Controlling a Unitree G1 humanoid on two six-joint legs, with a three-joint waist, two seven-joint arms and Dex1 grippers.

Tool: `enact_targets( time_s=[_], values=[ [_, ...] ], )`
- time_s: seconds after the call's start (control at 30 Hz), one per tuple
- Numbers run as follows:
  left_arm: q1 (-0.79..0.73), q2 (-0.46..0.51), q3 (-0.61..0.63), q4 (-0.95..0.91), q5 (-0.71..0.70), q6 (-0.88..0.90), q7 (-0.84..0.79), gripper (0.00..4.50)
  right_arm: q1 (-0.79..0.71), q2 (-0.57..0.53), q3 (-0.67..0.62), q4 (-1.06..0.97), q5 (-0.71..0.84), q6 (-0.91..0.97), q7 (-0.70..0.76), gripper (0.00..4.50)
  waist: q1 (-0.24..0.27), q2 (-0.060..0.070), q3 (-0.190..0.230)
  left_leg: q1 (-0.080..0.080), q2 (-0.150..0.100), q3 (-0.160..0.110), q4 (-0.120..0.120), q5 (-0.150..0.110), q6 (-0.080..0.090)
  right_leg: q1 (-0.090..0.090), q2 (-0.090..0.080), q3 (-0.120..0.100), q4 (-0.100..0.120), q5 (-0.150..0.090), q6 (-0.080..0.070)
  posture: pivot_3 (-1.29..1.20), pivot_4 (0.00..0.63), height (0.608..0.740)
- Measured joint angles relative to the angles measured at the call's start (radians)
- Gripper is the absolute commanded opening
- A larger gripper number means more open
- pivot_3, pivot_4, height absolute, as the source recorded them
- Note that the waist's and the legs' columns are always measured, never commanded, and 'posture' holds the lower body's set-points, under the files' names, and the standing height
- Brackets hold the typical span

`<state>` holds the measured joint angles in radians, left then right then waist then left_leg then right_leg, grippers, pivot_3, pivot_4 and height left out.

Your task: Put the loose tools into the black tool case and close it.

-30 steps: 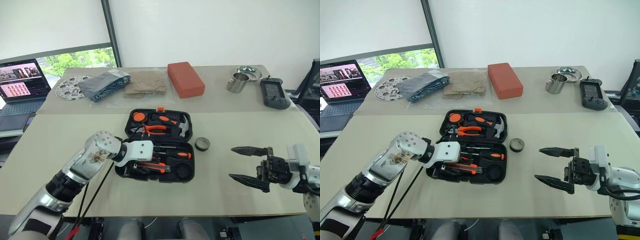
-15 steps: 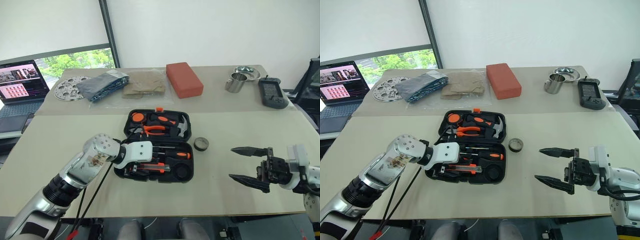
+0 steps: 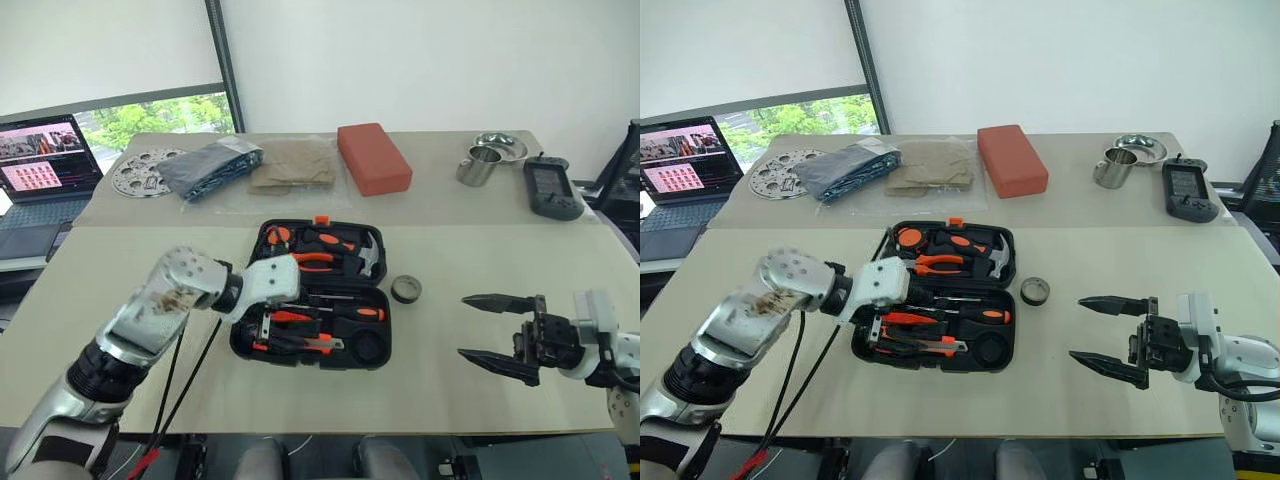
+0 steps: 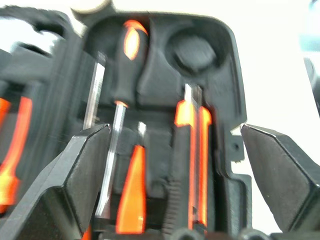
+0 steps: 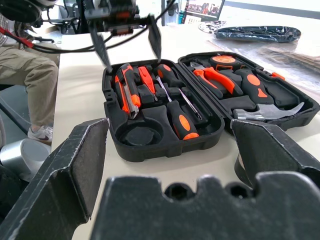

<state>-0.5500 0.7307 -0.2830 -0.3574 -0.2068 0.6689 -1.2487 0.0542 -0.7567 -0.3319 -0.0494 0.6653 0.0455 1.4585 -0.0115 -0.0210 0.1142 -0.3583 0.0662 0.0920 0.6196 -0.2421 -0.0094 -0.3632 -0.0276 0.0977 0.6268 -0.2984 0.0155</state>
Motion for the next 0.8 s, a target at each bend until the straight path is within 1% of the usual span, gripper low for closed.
enact_targets(
  time_s=[0.1,0.2,0.23,0.27,0.3,0.37,0.47,0.8],
  values=[
    [0.029,-0.031,0.002,0.051,-0.015,-0.112,-0.007,2.32,0.0,0.0,0.0,0.001,-0.007,-0.004,0.0,4.5,-0.002,0.001,0.0,-0.002,0.001,-0.001,0.003,0.0,0.0,0.0,0.001,0.0,0.001,0.0,0.0,0.0,0.15,0.74],
    [0.066,-0.057,0.0,0.114,-0.029,-0.23,-0.027,1.05,0.0,0.0,0.0,0.001,-0.014,-0.005,0.0,4.5,-0.002,0.001,0.0,-0.002,0.001,-0.001,0.005,0.0,0.001,0.0,0.001,-0.001,0.002,0.0,0.0,0.0,0.15,0.74],
    [0.077,-0.064,0.0,0.138,-0.03,-0.271,-0.035,0.75,0.0,0.0,0.0,0.001,-0.014,-0.005,0.0,4.5,-0.002,0.001,0.0,-0.003,0.001,-0.001,0.005,0.0,0.001,0.0,0.001,-0.001,0.002,0.0,0.0,0.0,0.15,0.74],
    [0.085,-0.07,-0.001,0.167,-0.03,-0.314,-0.046,0.28,0.0,0.0,0.0,0.001,-0.014,-0.005,0.0,4.5,-0.001,0.001,0.0,-0.003,0.001,-0.001,0.006,0.0,0.001,0.0,0.001,-0.001,0.002,0.0,0.0,0.0,0.15,0.74],
    [0.092,-0.074,-0.002,0.193,-0.03,-0.344,-0.057,0.04,-0.001,0.0,0.0,0.001,-0.014,-0.005,0.0,4.5,-0.001,0.001,0.0,-0.003,0.001,-0.001,0.006,0.0,0.001,0.0,0.001,-0.001,0.002,0.0,0.0,0.0,0.15,0.74],
    [0.097,-0.079,-0.017,0.271,-0.017,-0.431,-0.076,0.04,-0.001,0.0,0.0,0.002,-0.015,-0.005,0.0,4.5,-0.001,0.001,0.0,-0.003,0.001,-0.001,0.006,0.0,0.001,0.0,0.001,-0.001,0.003,0.0,0.0,0.0,0.15,0.74],
    [0.097,-0.083,-0.031,0.342,0.015,-0.51,-0.089,0.04,-0.001,0.0,0.0,0.003,-0.015,-0.005,0.0,4.5,-0.002,0.002,-0.001,-0.003,0.001,-0.001,0.006,0.0,0.001,0.0,0.001,-0.001,0.003,0.0,0.0,0.0,0.15,0.74],
    [0.097,-0.107,-0.063,0.4,0.06,-0.608,-0.096,0.04,0.003,0.0,-0.001,0.003,-0.015,-0.007,0.0,4.5,-0.001,0.004,-0.002,-0.005,0.0,-0.001,0.007,0.0,0.001,0.0,0.002,-0.001,0.002,0.0,0.0,0.0,0.15,0.74]
  ],
)
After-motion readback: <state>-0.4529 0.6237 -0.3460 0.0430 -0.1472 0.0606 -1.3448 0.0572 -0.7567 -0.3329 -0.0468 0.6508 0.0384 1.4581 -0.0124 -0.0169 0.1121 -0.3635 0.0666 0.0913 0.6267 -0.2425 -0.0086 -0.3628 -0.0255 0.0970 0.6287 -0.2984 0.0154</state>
